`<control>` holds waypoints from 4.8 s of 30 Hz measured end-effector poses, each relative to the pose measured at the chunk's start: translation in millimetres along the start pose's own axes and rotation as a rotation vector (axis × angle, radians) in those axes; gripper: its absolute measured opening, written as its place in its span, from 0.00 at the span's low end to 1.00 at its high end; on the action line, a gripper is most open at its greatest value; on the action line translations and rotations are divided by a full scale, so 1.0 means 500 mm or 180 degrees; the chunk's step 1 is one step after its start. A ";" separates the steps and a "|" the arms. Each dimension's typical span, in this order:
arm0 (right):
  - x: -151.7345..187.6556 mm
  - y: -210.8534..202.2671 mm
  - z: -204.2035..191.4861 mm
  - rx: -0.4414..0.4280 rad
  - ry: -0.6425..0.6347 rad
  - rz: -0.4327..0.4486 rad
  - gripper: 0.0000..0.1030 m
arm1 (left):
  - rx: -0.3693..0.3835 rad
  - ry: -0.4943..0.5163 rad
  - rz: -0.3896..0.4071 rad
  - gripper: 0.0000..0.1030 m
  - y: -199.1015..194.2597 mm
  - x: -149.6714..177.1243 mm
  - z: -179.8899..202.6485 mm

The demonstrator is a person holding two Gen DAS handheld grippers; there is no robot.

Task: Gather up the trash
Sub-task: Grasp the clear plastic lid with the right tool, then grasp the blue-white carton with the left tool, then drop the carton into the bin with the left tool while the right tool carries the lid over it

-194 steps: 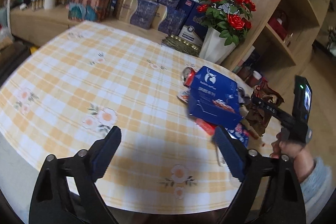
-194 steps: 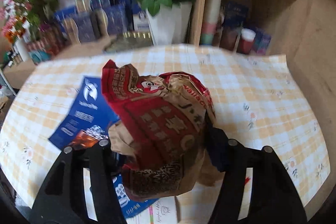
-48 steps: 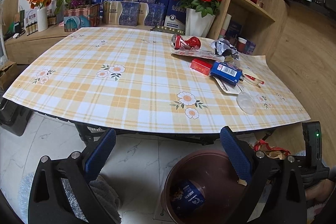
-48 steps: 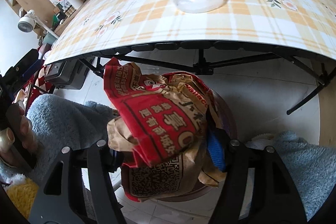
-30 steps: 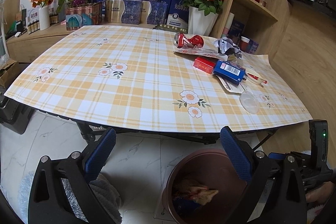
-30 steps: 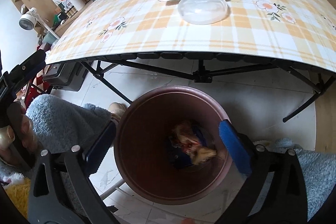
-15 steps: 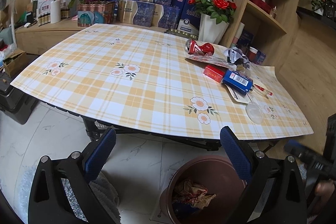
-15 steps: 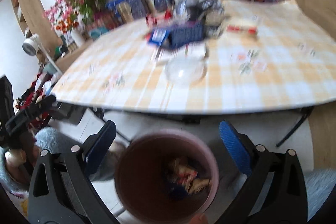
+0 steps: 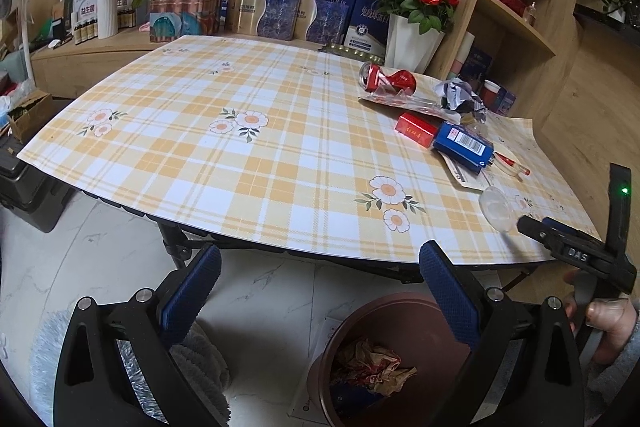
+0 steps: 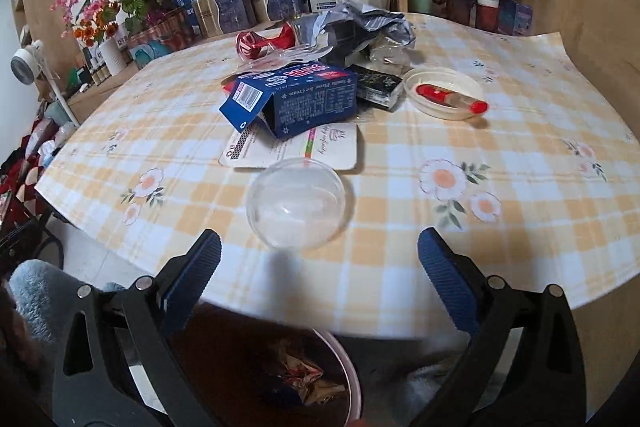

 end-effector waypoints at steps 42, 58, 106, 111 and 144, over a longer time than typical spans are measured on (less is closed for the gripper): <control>-0.055 -0.027 0.000 -0.0256 -0.0008 0.0312 0.65 | 0.0881 0.0290 -0.0125 0.94 0.125 -0.146 0.116; -0.088 -0.077 0.109 -0.0160 0.0470 0.0466 0.65 | 0.0869 0.1330 -0.0418 0.94 0.372 -0.297 0.323; -0.031 -0.203 0.024 -0.0205 0.0172 0.0544 0.65 | 0.1197 0.1223 -0.0181 0.77 0.052 -0.169 0.196; -0.010 -0.208 0.009 -0.0261 0.0094 0.0505 0.65 | 0.1365 0.1418 -0.0305 0.77 0.017 -0.107 0.202; 0.082 -0.163 -0.001 -0.0185 0.0074 0.0203 0.65 | 0.1194 0.1223 -0.0467 0.91 0.046 0.004 0.171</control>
Point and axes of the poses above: each gripper's, at about its wrist camera, not at the fingertips, and y roughly the way its jaws point, z to its right, x to its underside, the point moved 2 cm from there along y, roughly the way its jaws point, and after that the axes turned 14 degrees about y, right-handed, at the moved point
